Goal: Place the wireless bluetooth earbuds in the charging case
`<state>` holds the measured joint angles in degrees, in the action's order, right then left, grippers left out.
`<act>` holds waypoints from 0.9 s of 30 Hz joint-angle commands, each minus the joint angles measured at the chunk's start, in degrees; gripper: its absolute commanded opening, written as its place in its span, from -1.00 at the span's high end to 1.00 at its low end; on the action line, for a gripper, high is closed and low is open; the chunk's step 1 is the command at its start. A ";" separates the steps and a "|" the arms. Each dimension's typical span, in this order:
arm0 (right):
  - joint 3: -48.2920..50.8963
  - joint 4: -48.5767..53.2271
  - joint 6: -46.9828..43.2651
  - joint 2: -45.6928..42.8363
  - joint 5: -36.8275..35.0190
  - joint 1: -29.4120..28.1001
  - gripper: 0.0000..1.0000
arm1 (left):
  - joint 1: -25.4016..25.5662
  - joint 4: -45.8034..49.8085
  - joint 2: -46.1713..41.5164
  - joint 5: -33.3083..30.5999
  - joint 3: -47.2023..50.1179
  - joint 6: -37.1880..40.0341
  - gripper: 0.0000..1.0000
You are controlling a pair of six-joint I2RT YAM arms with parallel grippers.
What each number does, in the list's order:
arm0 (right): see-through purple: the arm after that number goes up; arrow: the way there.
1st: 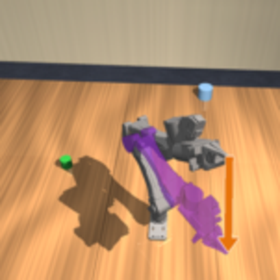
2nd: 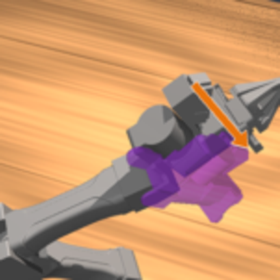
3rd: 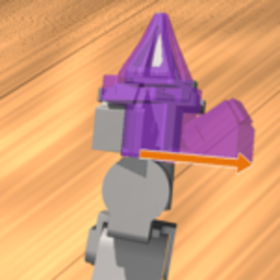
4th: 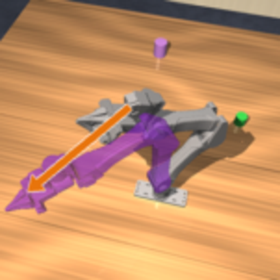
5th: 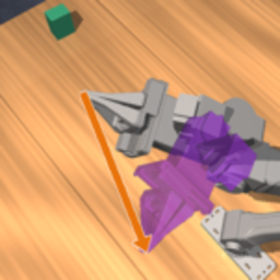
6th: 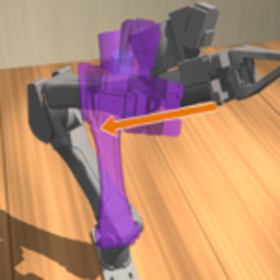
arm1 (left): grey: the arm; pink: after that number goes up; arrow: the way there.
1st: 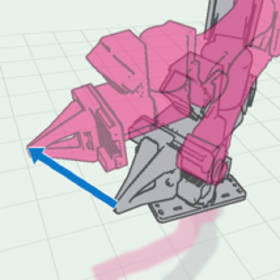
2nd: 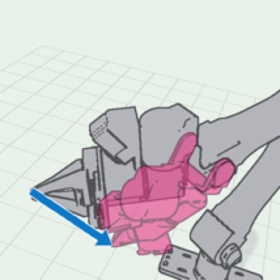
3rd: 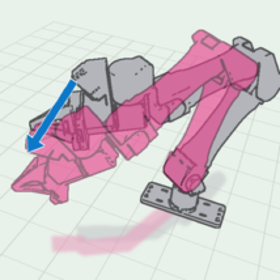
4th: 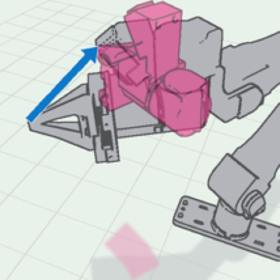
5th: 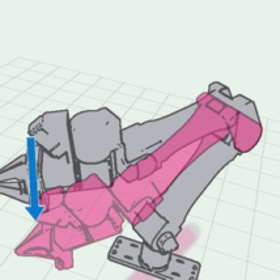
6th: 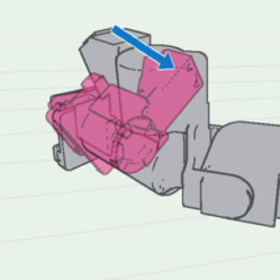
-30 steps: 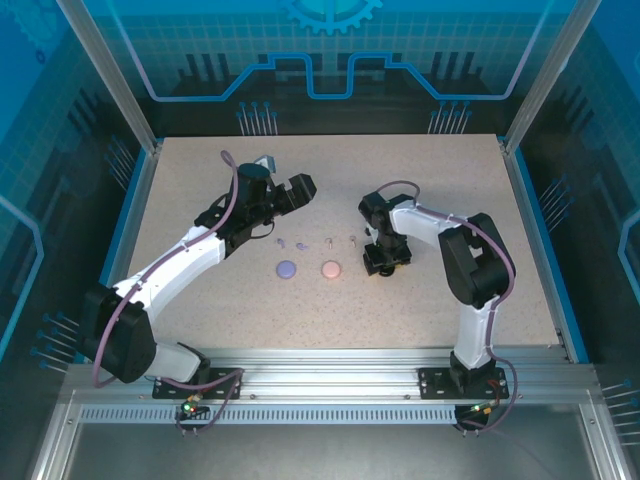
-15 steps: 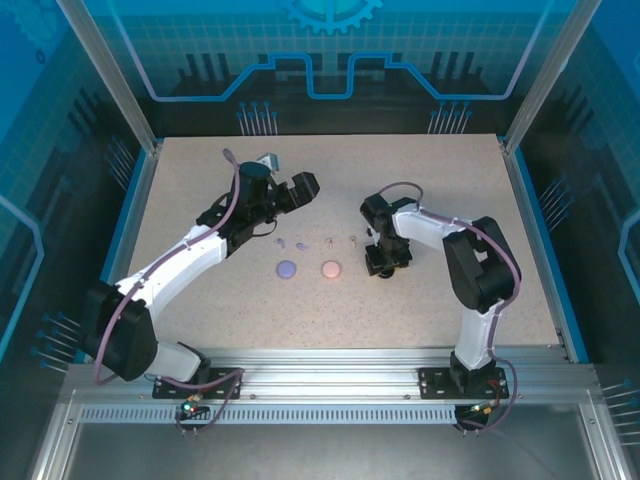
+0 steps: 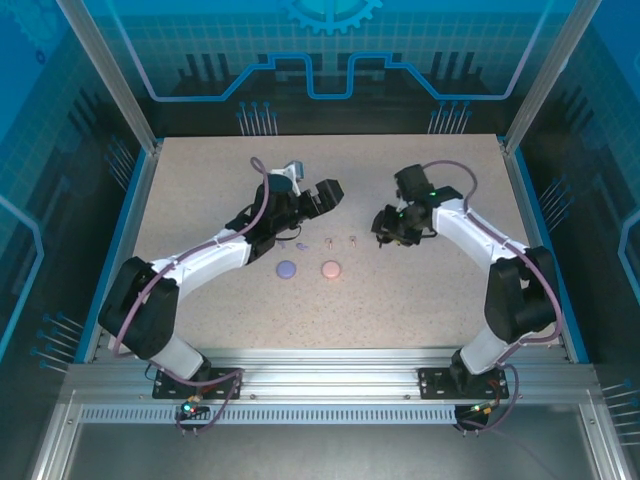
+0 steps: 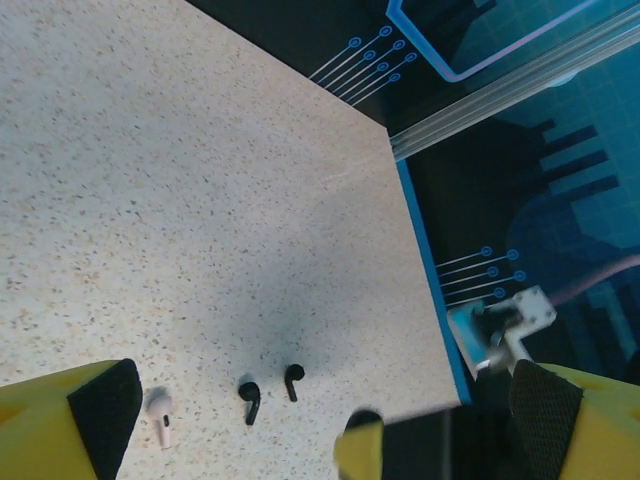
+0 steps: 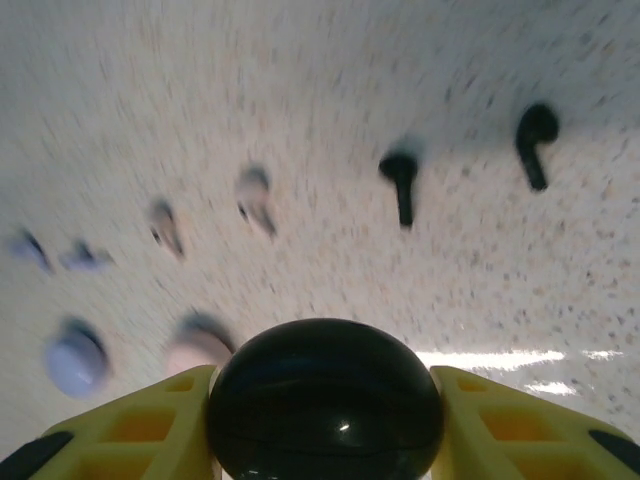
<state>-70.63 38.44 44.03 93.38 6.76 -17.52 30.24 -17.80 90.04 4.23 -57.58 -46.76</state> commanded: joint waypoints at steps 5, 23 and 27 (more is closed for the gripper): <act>-4.26 -7.46 19.04 4.16 9.83 6.06 0.11 | 3.14 -14.41 5.83 5.11 2.41 0.33 -0.97; -2.50 -11.30 39.47 -2.52 7.47 4.43 0.10 | 9.17 -28.24 19.80 3.76 -3.32 0.40 -0.45; -2.43 -10.75 39.59 -3.46 7.34 3.98 0.10 | 9.65 -28.60 21.94 3.75 -5.85 0.14 -0.30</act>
<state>-73.56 27.33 81.78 91.35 15.00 -12.84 39.31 -43.07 110.56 7.44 -60.60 -46.63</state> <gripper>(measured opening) 0.453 0.666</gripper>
